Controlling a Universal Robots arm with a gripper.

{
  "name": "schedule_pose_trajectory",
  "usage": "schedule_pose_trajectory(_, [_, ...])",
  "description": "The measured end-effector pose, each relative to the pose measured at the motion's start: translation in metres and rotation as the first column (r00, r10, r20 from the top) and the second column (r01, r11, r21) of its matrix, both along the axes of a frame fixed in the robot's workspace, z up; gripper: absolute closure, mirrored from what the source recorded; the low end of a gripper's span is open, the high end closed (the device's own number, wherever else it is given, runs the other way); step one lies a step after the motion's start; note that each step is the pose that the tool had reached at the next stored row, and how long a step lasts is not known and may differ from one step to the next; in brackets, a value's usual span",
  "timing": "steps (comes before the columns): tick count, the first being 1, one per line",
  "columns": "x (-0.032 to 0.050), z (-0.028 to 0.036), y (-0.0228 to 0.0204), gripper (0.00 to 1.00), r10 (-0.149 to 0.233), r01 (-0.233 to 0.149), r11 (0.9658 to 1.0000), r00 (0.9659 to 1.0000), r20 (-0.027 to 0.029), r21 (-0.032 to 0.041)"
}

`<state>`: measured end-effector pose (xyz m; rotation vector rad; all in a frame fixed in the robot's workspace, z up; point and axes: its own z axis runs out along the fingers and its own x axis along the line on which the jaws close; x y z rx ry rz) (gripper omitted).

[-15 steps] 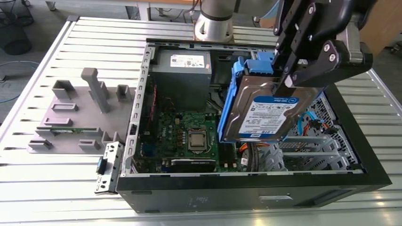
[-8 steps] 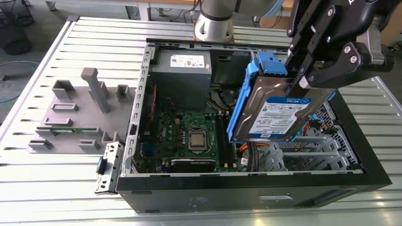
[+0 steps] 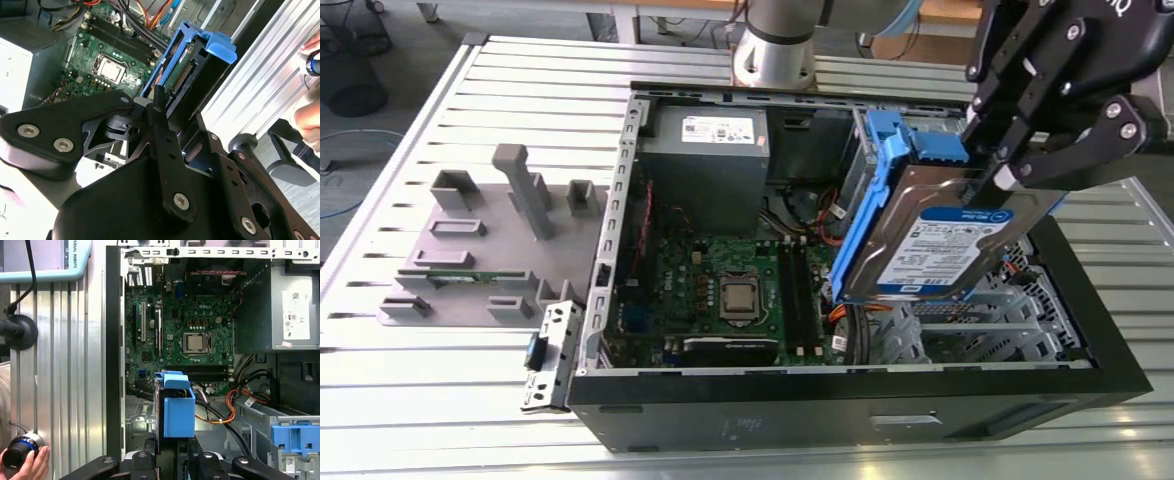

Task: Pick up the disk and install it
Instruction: 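Pick up the disk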

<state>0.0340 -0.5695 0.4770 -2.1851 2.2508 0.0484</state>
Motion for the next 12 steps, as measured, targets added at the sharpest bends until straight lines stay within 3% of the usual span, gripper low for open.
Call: schedule_pose_trajectory(12, [0.0274, -0.0011, -0.0001, 0.65, 0.000, 0.000, 1.0000, 1.0000, -0.0018, 0.0000])
